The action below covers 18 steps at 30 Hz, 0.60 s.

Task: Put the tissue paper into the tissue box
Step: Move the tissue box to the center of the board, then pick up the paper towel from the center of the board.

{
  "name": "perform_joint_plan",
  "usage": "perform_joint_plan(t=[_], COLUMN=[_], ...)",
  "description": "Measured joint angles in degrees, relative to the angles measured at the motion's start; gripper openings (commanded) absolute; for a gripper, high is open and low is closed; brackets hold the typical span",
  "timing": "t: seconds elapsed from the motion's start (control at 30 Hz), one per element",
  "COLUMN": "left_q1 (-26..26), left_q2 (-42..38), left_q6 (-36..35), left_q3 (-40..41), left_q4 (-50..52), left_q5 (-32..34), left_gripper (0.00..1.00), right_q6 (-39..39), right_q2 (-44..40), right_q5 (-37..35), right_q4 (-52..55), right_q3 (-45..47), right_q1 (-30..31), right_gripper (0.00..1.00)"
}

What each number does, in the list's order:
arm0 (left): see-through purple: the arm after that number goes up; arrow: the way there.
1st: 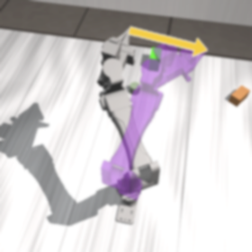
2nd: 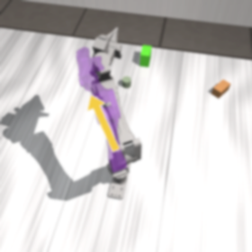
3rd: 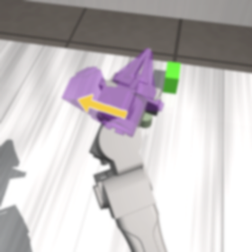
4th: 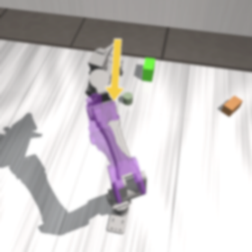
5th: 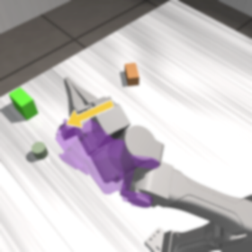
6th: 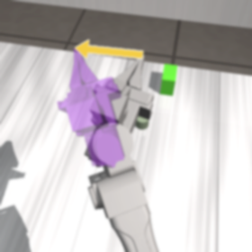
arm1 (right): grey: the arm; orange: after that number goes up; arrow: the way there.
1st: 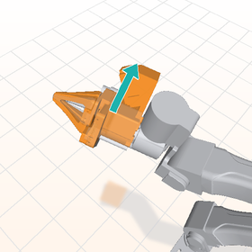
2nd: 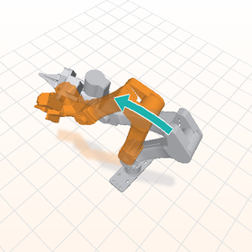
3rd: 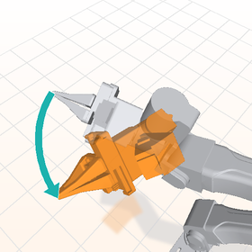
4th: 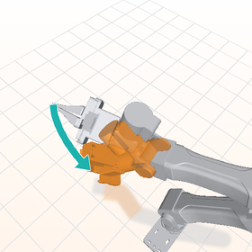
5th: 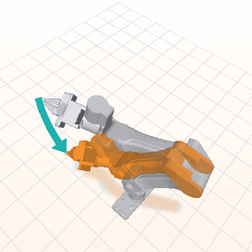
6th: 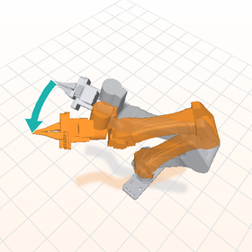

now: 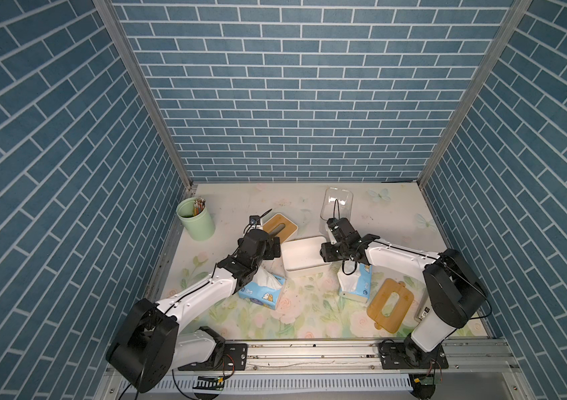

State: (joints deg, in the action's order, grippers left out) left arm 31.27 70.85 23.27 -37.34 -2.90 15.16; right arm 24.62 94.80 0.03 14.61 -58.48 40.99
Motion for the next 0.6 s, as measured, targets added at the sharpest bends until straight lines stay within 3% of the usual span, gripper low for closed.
perform_joint_plan(t=[0.17,0.3,0.6], left_q1=[-5.1,-11.6,-19.5], left_q2=[-4.7,-9.0,-12.5], left_q6=[2.3,4.2,5.3], left_q3=[2.0,4.1,4.2], left_q4=[2.6,6.8,16.0], left_q5=[-4.7,-10.1,-20.1], left_gripper=[0.95,0.95,0.96], right_q6=[-3.5,-2.9,10.9], right_q2=[-4.6,-6.5,-3.7], right_q5=[-0.5,3.8,11.8], right_q4=[1.8,-0.9,-19.9], right_q3=[-1.7,-0.9,11.1], right_q1=[4.6,11.8,25.6], right_gripper=[0.63,0.62,0.61])
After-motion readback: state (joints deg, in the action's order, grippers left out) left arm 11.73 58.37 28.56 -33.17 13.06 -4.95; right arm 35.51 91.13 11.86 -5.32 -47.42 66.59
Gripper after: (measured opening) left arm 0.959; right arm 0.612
